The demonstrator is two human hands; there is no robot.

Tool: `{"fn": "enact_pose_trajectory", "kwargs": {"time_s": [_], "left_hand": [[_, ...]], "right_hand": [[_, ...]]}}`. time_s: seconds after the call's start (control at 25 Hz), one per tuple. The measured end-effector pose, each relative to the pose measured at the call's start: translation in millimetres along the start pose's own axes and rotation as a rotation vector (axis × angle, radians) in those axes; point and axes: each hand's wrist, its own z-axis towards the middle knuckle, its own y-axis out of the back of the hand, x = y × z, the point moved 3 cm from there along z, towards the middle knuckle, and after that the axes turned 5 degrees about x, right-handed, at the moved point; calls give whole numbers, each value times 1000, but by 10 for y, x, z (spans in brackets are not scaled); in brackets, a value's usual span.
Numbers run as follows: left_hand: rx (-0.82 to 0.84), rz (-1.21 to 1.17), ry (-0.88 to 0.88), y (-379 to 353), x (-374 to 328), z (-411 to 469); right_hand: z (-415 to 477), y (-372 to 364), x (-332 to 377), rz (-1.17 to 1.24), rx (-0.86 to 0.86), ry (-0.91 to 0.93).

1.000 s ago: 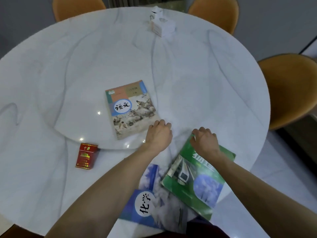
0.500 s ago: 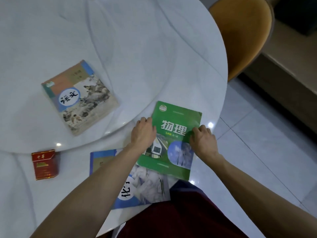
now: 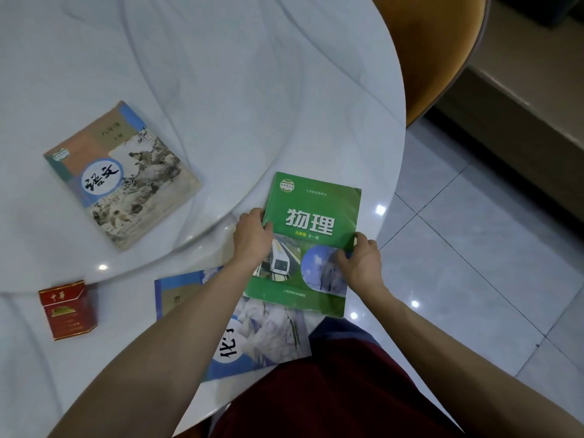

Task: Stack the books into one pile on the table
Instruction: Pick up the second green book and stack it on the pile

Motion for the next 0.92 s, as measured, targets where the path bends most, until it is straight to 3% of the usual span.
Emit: {"fn": "enact_pose_trajectory", "kwargs": {"time_s": [0.32,0.64,0.92], "left_hand": [[77,-463,-78,40,13,-152],[32,-674,-135,135,-9,-280],[55,-848,-174,289,-214,-391]], "right_hand": [[106,-20,-22,206,18,-167],[-39,-4,64,522,15,-163],[-26,-55,252,739,180,-177]]}}
